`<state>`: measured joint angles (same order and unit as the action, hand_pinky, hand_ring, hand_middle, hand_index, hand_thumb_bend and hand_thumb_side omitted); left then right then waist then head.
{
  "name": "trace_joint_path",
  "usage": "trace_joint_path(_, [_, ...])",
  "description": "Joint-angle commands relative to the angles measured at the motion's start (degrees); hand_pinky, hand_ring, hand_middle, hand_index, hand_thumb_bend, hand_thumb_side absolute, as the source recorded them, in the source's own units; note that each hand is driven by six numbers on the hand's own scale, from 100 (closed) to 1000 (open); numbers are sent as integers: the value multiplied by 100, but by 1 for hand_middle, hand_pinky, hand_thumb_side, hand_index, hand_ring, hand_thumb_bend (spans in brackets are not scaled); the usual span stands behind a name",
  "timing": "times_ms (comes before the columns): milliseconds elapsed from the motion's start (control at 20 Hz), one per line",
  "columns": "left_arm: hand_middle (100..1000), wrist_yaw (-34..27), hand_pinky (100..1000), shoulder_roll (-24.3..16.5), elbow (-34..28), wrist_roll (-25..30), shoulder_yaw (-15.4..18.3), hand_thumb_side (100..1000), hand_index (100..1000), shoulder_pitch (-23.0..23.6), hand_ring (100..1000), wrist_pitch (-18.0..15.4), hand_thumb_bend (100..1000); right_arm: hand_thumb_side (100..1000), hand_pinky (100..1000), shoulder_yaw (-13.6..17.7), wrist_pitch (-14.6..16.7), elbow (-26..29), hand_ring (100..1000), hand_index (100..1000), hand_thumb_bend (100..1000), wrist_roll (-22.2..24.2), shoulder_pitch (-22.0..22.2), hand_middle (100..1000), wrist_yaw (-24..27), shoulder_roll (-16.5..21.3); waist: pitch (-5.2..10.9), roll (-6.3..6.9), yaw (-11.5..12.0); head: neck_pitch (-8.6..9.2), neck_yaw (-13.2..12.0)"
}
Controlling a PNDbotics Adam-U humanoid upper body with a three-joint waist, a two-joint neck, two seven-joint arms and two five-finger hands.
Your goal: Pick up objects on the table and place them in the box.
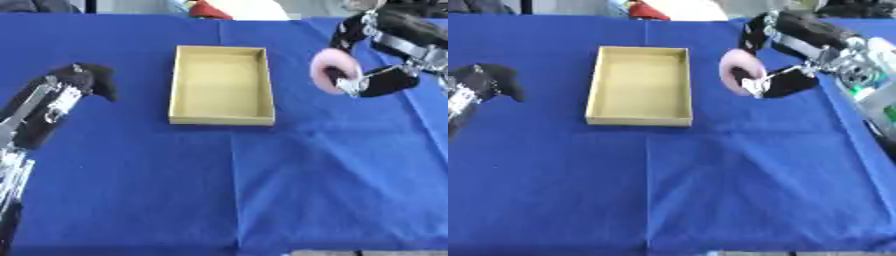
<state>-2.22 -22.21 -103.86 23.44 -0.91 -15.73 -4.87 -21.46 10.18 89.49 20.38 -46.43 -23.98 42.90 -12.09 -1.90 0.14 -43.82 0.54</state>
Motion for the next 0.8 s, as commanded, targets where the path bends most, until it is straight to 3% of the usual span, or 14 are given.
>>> trace_joint_path(50, [577, -28, 740, -85, -88, 45, -34, 821, 776, -130, 605, -16, 100, 252, 657, 97, -28, -407, 641, 416, 100, 33, -426, 613, -297, -72, 62, 11, 68, -19, 81])
trace_joint_path(300, [577, -72, 740, -52, -107, 84, -79, 821, 776, -223, 605, -12, 100, 231, 685, 159, 197, -1561, 666, 424, 100, -26, -1045, 642, -1214, -688, 12, 6, 251, 44, 218])
trace_joint_path(550, [578, -100, 740, -13, -115, 149, -150, 820, 776, -309, 605, -6, 100, 229, 699, 451, 381, -2713, 680, 437, 100, -311, -1396, 662, -2471, -1461, -21, 7, 389, 108, 369])
trace_joint_path(800, [578, -118, 740, 20, -117, 181, -183, 824, 776, -349, 605, -1, 100, 234, 704, 675, 548, -3319, 686, 457, 100, -642, -1513, 671, -3127, -1816, -40, 17, 477, 133, 480])
